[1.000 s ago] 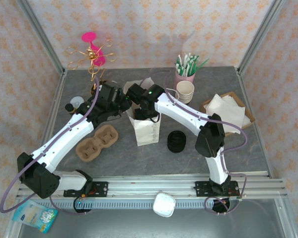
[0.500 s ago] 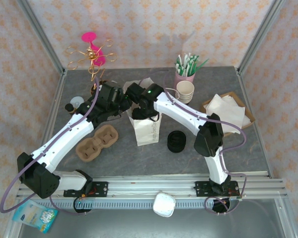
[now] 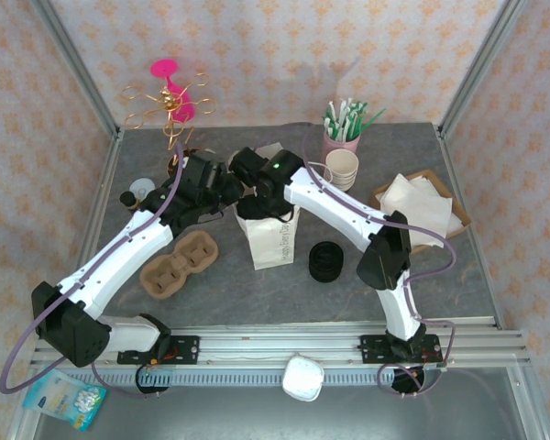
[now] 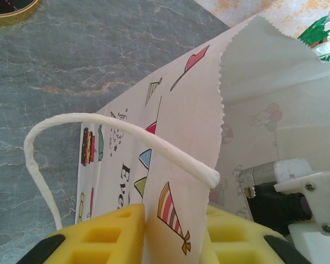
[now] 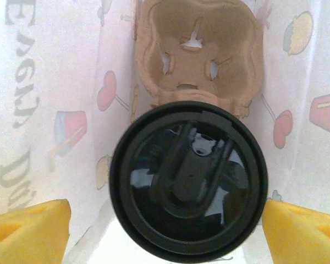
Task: Pack the takeout coffee
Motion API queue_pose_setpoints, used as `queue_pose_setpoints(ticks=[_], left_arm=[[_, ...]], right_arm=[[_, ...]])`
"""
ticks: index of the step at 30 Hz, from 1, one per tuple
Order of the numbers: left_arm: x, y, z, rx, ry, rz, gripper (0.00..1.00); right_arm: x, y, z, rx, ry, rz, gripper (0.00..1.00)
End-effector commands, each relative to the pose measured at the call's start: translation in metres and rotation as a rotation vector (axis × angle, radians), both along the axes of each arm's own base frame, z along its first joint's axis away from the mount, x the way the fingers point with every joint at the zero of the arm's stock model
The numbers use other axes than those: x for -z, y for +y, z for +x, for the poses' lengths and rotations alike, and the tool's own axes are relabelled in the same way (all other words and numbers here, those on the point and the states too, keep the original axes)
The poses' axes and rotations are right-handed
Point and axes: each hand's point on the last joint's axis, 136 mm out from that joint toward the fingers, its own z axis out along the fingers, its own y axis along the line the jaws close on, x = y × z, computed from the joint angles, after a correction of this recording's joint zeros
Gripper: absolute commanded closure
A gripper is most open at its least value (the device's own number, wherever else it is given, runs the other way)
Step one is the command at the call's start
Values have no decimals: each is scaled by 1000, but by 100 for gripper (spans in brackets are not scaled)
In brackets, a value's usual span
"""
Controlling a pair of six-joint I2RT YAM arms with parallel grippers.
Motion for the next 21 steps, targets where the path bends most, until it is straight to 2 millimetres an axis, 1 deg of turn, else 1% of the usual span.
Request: queue_pose_setpoints(ticks=[1,7,11,16,21], left_arm=[[-13,8,3,-15,-41,26,73],[-11,9,3,-15,-36,33,73],[-14,7,3,-8,-39,27,74],[-14,9,3,-9,-39,41,74],[-14,6,4,-1,-38,40,74]], right_arm=[[-15,0,-1,4,-20,12,10],[-21,0,-1,4,-29,27,6],[-27,0,-1,7,-40,39,5],[-32,-3,0,12,-56,39,3],[-39,-5,-1,14,-71,48,2]])
